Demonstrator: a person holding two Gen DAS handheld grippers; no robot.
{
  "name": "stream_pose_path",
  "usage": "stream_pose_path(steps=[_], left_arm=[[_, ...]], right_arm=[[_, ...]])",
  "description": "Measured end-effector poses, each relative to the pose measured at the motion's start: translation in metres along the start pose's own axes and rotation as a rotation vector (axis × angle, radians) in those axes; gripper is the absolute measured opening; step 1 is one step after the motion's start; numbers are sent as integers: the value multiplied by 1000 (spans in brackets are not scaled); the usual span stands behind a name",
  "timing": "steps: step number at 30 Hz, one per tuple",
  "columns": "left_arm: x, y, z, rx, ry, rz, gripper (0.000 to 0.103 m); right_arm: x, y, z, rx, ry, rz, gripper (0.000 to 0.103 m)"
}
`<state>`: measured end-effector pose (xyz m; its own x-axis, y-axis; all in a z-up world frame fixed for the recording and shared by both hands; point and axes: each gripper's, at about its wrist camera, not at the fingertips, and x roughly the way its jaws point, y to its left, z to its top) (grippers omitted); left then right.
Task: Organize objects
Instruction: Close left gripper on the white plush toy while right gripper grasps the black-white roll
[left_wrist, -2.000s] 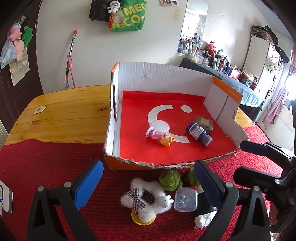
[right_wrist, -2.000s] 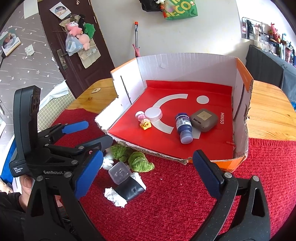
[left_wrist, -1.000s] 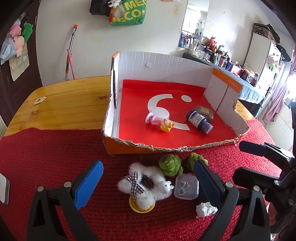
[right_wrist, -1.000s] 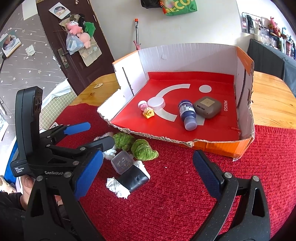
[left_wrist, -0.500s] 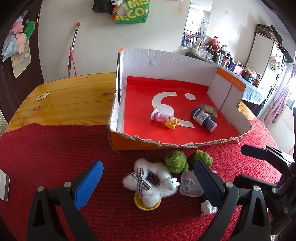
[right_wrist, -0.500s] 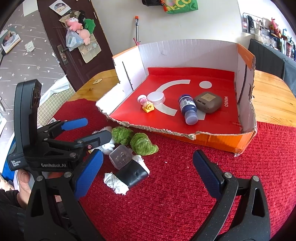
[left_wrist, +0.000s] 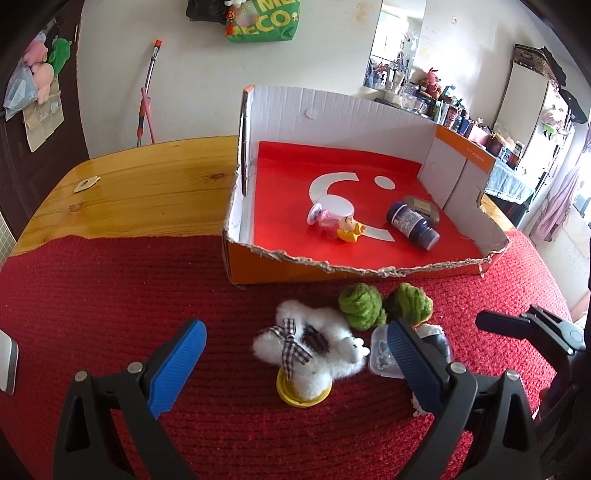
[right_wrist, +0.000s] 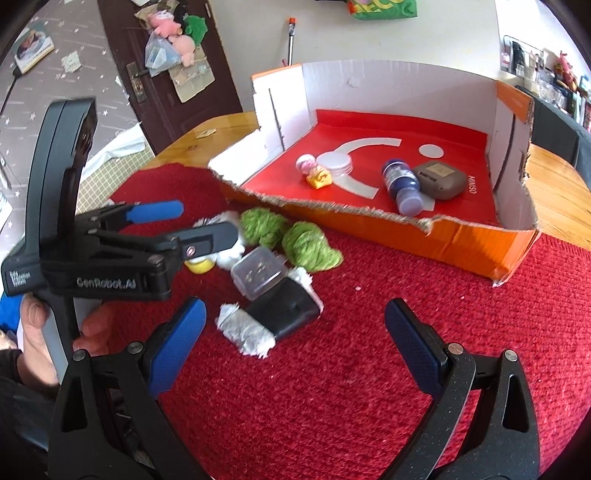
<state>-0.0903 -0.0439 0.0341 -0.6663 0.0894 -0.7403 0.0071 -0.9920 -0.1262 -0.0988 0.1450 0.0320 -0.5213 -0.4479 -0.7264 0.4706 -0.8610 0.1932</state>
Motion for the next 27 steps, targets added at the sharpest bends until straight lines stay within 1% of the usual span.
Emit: stream_pose_path(steps=[8, 15, 21, 23, 25, 27], left_arm=[[2, 1, -5, 14, 8, 6, 100], [4, 3, -10, 37, 26, 12, 100], [3, 13, -13, 23, 33, 23, 99], [3, 13, -16, 17, 41, 21, 99], [5, 10, -19, 20, 52, 6, 99], [6, 4, -20, 42, 47, 15, 96]], right_arm=[[3, 8, -4, -31, 2, -8, 99], [6, 18, -5, -95, -2, -52, 99], [8, 15, -5, -90, 0, -55, 98], [10, 14, -5, -86, 2, -56, 97], [12, 15, -5, -87, 6, -54, 93], [13, 17, -4, -96, 7, -56, 89]])
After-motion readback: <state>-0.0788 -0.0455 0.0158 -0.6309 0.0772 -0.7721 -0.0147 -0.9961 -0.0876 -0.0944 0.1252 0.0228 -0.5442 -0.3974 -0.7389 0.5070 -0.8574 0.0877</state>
